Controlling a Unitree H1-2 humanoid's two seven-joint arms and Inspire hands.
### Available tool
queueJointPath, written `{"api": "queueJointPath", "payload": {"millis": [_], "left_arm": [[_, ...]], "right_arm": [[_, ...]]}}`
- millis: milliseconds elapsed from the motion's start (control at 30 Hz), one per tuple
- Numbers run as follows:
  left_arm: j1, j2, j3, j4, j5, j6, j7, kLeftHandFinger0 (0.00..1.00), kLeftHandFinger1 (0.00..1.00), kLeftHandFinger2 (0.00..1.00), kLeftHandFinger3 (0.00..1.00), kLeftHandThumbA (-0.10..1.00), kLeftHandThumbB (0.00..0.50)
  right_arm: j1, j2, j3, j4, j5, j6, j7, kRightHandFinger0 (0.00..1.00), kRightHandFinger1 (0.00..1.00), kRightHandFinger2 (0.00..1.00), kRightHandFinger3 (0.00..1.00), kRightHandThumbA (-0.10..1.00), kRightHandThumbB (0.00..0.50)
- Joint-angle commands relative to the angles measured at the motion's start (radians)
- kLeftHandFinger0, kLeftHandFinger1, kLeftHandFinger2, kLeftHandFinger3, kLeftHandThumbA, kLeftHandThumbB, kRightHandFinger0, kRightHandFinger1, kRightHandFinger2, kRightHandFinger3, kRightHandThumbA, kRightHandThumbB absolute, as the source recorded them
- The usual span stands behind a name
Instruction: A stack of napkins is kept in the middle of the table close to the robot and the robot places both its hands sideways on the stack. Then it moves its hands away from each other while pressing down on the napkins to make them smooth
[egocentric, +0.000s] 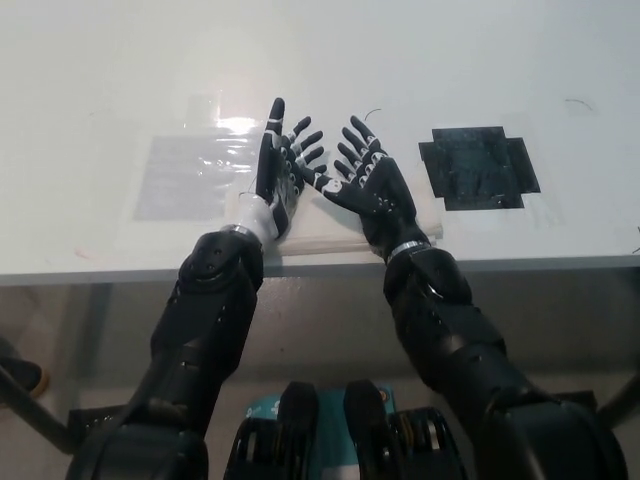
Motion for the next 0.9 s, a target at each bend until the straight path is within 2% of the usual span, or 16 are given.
{"api": "queueJointPath", "payload": {"millis": [0, 200, 433, 733, 867], "left_arm": [[-0.036, 0.003, -0.003, 0.058, 0.013, -0.044, 0.017, 1.0, 1.0, 1.0, 1.0, 1.0, 0.233], [-0.055, 0.029, -0.004, 0.098, 0.016, -0.068, 0.009, 1.0, 1.0, 1.0, 1.0, 1.0, 0.222], [-0.051, 0.093, 0.011, 0.119, 0.0, -0.077, -0.017, 1.0, 1.0, 1.0, 1.0, 1.0, 0.232], [-0.033, 0.176, 0.037, 0.077, -0.025, -0.075, -0.032, 1.0, 1.0, 1.0, 1.0, 1.0, 0.235], [-0.011, 0.21, 0.052, 0.02, -0.029, -0.061, -0.039, 1.0, 1.0, 1.0, 1.0, 1.0, 0.208]], "right_arm": [[-0.037, -0.008, 0.003, 0.013, -0.018, -0.025, -0.014, 1.0, 1.0, 1.0, 1.0, 1.0, 0.212], [-0.042, -0.024, -0.008, 0.026, -0.013, -0.027, -0.012, 1.0, 1.0, 1.0, 1.0, 1.0, 0.223], [-0.016, -0.074, -0.059, 0.009, 0.028, -0.017, 0.007, 1.0, 1.0, 1.0, 1.0, 1.0, 0.235], [0.011, -0.125, -0.101, -0.022, 0.043, -0.012, 0.018, 1.0, 1.0, 1.0, 1.0, 1.0, 0.211], [0.03, -0.137, -0.113, -0.039, 0.053, -0.008, 0.029, 1.0, 1.0, 1.0, 1.0, 1.0, 0.205]]}}
